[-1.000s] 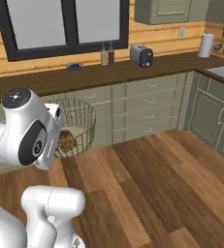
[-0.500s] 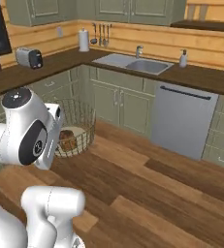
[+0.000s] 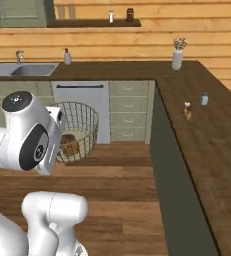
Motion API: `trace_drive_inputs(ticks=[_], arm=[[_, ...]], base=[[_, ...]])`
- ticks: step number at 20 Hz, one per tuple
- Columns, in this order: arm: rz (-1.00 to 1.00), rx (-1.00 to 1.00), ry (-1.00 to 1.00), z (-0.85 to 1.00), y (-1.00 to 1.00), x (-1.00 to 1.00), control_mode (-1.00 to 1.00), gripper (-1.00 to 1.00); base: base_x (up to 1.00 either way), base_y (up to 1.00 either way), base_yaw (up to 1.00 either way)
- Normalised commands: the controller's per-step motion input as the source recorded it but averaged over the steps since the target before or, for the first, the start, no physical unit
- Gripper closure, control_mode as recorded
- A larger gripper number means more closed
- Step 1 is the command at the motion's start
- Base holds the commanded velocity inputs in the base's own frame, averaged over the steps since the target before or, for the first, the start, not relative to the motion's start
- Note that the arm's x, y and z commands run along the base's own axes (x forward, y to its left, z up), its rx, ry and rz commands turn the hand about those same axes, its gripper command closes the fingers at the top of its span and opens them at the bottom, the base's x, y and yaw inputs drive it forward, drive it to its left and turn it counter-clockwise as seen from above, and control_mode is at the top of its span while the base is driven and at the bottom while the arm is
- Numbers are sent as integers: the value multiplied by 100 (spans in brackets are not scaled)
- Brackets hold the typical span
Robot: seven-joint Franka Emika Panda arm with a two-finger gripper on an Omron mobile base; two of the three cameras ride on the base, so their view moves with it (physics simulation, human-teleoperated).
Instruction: Open the cabinet, pick up the bread from the cabinet and place it in the basket. Then move the basket to the dining counter.
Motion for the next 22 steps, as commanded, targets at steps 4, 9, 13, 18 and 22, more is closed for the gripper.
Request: trace_drive_inputs(ticks=[4, 9, 13, 18, 22], arm=[[0, 0, 0, 0, 0, 0, 100, 100], [0, 0, 0, 0, 0, 0, 100, 100], [0, 0, 0, 0, 0, 0, 100, 100], [0, 0, 0, 0, 0, 0, 100, 100], [0, 0, 0, 0, 0, 0, 100, 100]], base=[[0, -1, -91], [0, 0, -82], [0, 0, -80], [0, 0, -79], [6, 11, -71]])
